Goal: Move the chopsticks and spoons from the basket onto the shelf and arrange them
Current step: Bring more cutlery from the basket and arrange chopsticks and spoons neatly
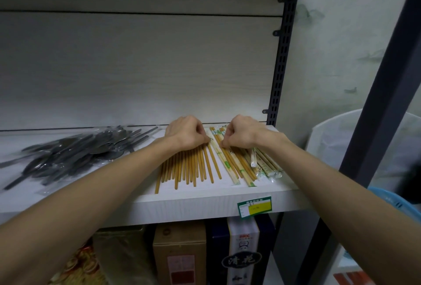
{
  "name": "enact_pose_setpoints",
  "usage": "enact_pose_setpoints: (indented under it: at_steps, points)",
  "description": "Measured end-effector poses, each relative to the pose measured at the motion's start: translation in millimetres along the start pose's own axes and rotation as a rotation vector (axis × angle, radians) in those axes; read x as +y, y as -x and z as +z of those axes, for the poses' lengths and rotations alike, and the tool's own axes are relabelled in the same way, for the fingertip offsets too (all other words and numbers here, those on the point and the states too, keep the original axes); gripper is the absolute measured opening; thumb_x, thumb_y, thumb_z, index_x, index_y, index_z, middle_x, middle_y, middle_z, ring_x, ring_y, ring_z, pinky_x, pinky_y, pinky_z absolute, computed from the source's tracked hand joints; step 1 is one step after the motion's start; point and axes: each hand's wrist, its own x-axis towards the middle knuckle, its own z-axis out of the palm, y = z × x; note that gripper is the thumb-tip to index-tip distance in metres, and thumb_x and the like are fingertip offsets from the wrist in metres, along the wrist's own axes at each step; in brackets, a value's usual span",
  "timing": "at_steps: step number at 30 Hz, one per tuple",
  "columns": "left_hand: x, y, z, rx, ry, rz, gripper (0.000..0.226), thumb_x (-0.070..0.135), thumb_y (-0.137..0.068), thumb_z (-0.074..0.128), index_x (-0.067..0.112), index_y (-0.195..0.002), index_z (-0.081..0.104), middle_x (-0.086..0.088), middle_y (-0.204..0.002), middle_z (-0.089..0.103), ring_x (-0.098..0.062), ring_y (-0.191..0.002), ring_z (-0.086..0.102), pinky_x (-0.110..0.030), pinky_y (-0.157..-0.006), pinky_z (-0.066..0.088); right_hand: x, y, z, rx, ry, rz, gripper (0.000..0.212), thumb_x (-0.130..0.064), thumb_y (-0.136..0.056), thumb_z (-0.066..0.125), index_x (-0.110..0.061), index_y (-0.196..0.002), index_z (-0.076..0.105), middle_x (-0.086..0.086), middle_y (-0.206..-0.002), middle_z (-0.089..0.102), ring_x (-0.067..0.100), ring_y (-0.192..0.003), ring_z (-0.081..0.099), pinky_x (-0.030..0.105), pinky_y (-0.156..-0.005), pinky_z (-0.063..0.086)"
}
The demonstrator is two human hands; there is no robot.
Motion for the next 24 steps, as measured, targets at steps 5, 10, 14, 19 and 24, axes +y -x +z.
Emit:
enact_pose_setpoints:
  at_steps: [5, 10, 14, 19, 24]
  points:
    - [6, 4, 1, 0.004, 0.034, 0.045, 0.017, 0.046, -0.078, 0.078, 0.031, -0.075, 0.071, 0.015, -0.08, 0.067, -0.012, -0.086, 0.063, -0.036, -0.077, 0.056, -4, -9, -2, -0.048, -0.036, 0.051, 0.019, -0.02, -0.079, 0.075, -0.008, -0.094, 0.076, 0.007, -0.1, 0.075, 0.02, -0.095, 0.069, 0.041, -0.09, 0.058]
    - [14, 3, 0, -0.036, 0.03, -0.008, 0.021, 0.048, -0.077, 0.079, 0.027, -0.077, 0.076, 0.011, -0.084, 0.072, -0.014, -0.087, 0.065, -0.038, -0.079, 0.057, -9, -11, -8, -0.108, 0.005, 0.097, 0.024, -0.027, -0.076, 0.081, -0.01, -0.09, 0.07, 0.005, -0.092, 0.07, 0.02, -0.081, 0.067, 0.028, -0.061, 0.055]
    - [20, 0, -4, -0.08, -0.039, -0.087, 0.036, 0.059, -0.076, 0.074, 0.024, -0.078, 0.076, 0.005, -0.081, 0.072, -0.017, -0.082, 0.065, -0.036, -0.074, 0.057, -14, -12, -12, -0.15, 0.01, 0.138, 0.028, -0.028, -0.073, 0.084, -0.011, -0.078, 0.063, 0.004, -0.076, 0.069, 0.019, -0.061, 0.064, 0.025, -0.052, 0.051]
    - [32, -4, -9, -0.149, -0.107, -0.157, 0.046, 0.063, -0.079, 0.068, 0.018, -0.086, 0.07, 0.001, -0.082, 0.067, -0.02, -0.082, 0.064, -0.032, -0.067, 0.049, -20, -13, -12, -0.191, -0.008, 0.149, 0.029, -0.027, -0.076, 0.086, -0.009, -0.081, 0.065, 0.004, -0.078, 0.072, 0.018, -0.07, 0.068, 0.03, -0.062, 0.059]
    - [37, -11, -16, -0.275, -0.034, -0.251, 0.045, 0.057, -0.077, 0.074, 0.016, -0.087, 0.059, -0.002, -0.093, 0.064, -0.022, -0.09, 0.062, -0.033, -0.074, 0.048, -17, -14, -8, -0.155, -0.06, 0.162, 0.021, -0.027, -0.079, 0.078, -0.011, -0.081, 0.066, 0.002, -0.076, 0.072, 0.016, -0.067, 0.066, 0.027, -0.057, 0.053]
